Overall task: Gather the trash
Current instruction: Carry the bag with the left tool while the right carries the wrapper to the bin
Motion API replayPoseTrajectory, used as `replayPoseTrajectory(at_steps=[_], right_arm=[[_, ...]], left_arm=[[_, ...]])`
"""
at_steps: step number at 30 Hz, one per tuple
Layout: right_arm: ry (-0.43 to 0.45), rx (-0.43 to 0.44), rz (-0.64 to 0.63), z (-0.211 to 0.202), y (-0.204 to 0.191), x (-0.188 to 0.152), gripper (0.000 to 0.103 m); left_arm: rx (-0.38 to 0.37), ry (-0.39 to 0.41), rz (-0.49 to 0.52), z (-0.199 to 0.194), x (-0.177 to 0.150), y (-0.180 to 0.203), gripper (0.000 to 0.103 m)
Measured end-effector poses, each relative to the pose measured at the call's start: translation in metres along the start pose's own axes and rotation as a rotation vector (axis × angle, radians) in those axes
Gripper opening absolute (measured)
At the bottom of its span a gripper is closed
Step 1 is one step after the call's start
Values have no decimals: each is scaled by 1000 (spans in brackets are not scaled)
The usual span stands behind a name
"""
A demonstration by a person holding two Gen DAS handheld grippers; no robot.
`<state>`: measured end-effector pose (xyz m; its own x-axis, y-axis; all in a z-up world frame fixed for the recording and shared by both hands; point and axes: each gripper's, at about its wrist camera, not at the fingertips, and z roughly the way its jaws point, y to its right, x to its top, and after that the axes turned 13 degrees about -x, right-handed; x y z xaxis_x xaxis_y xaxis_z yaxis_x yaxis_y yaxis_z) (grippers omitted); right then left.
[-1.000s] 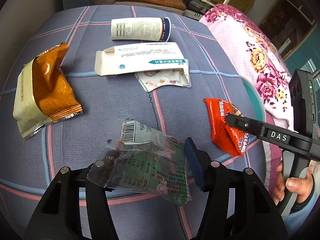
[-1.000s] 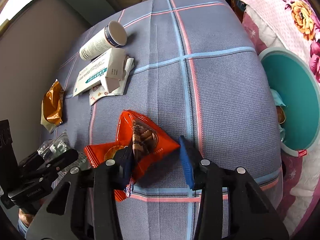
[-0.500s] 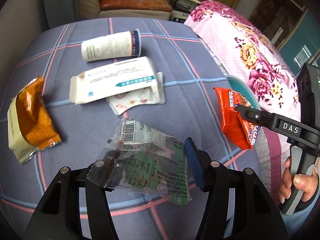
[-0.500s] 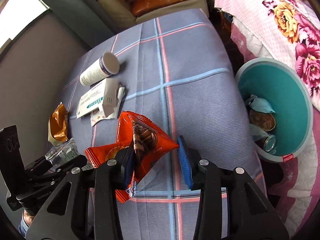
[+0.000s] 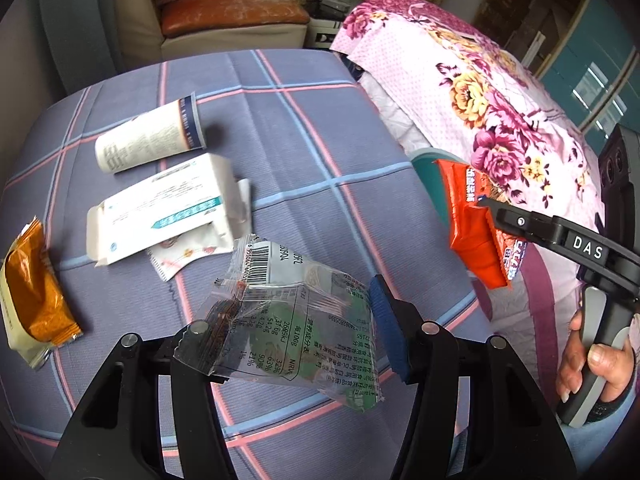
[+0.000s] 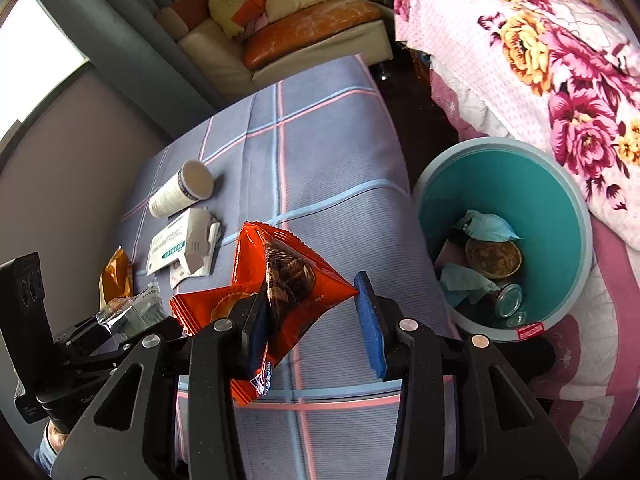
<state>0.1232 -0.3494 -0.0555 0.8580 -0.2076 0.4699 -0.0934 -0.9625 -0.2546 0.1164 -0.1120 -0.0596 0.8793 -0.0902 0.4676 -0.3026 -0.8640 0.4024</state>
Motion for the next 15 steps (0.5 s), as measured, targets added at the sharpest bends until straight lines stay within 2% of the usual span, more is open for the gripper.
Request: replayPoseTrajectory(at_steps=[6,15], right_arm=[[73,-25,105,-19,44,8,38],[107,-101,166,-35,102,17,39]], left_arm=[[-32,-4,76,11,24,38,58],[-78,-20,152,45,47,93,58]])
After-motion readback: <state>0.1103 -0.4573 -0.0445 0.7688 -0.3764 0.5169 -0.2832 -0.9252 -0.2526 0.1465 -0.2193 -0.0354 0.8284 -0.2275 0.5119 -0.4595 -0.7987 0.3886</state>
